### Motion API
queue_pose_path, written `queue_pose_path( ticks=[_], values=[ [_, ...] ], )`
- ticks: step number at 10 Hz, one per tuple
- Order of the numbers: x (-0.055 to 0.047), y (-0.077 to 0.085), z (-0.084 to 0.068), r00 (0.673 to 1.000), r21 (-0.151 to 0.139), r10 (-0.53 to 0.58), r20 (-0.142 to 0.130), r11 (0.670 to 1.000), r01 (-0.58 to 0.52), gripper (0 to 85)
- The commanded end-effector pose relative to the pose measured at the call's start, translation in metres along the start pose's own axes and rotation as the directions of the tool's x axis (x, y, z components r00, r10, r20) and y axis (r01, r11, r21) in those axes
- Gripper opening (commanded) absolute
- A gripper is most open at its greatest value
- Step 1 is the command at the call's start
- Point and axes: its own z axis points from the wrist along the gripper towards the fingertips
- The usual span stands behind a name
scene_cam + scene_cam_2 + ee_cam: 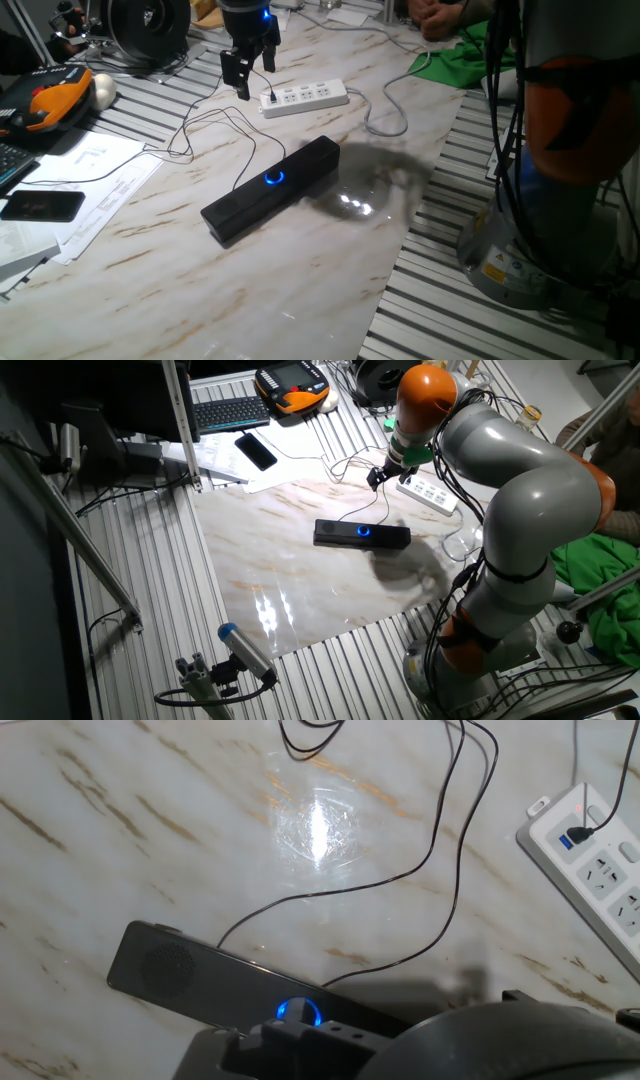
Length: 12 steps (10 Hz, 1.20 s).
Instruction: Turn the knob to decrease the volume of the speaker
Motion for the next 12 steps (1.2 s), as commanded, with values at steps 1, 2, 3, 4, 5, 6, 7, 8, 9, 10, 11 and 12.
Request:
queue_pose_path(
  ticks=[1,2,3,4,5,6,7,8,9,10,11,12],
  values=[
    [0.0000,-0.0001,-0.0001,0.917,0.115,-0.241,-0.319,0.950,0.289,0.0],
    [0.0000,-0.0002,-0.0001,0.917,0.115,-0.241,-0.319,0.950,0.289,0.0],
    [0.0000,-0.0002,-0.0001,0.917,0.115,-0.241,-0.319,0.950,0.289,0.0],
    [0.0000,-0.0002,-0.0002,0.917,0.115,-0.241,-0.319,0.950,0.289,0.0],
    [0.0001,-0.0003,-0.0001,0.921,0.116,-0.234,-0.313,0.953,0.281,0.0],
    [0.0000,-0.0015,-0.0003,0.925,0.109,-0.223,-0.307,0.957,0.267,0.0],
    [-0.0001,-0.0019,-0.0005,0.933,0.114,-0.200,-0.299,0.963,0.243,0.0],
    [-0.0001,-0.0020,-0.0005,0.937,0.119,-0.188,-0.295,0.966,0.231,0.0],
    [-0.0001,-0.0019,-0.0005,0.941,0.125,-0.174,-0.292,0.968,0.218,0.0],
    [-0.0001,-0.0019,-0.0006,0.945,0.130,-0.160,-0.287,0.970,0.204,0.0],
    [-0.0001,-0.0024,-0.0007,0.950,0.133,-0.142,-0.280,0.974,0.185,0.0],
    [-0.0002,-0.0026,-0.0007,0.955,0.140,-0.118,-0.272,0.977,0.160,0.0]
  ],
)
